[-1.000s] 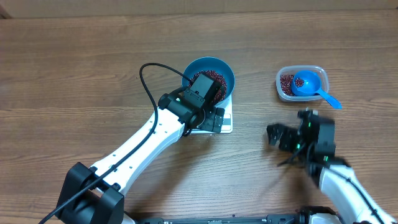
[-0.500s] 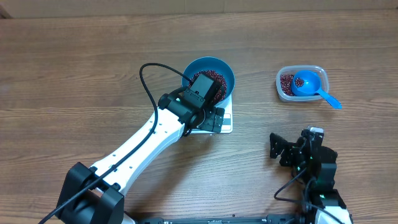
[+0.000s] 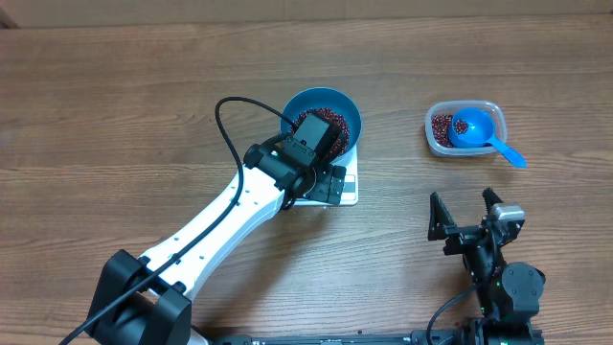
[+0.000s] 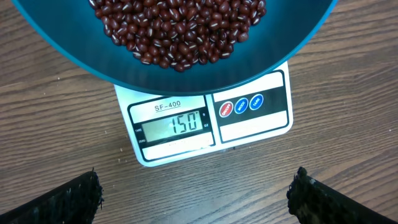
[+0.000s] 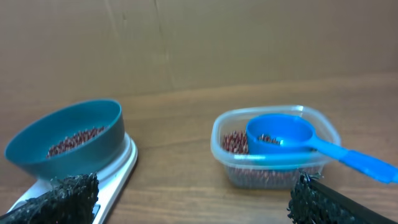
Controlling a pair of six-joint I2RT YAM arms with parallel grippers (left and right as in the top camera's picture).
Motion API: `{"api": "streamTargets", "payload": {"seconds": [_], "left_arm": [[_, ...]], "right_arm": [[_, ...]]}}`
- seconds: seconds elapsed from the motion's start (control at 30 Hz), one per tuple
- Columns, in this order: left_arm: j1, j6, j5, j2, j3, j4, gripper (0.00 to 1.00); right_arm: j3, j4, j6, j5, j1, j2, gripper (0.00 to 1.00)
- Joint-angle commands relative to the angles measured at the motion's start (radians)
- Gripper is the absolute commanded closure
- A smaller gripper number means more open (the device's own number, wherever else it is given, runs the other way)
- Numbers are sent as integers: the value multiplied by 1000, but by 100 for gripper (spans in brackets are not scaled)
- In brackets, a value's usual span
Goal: Scoop item into bowl and weigh 150g on scale
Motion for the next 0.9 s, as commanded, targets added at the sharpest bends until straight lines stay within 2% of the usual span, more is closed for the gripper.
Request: {"api": "streamTargets", "payload": {"seconds": [0.0, 0.87], "left_arm": [[-3, 9, 2, 9, 3, 0, 1], [-3, 9, 2, 9, 3, 0, 0]], "right_arm": [[-11, 3, -10, 17, 3, -66, 0], [-10, 7, -6, 8, -8, -77, 0]]}}
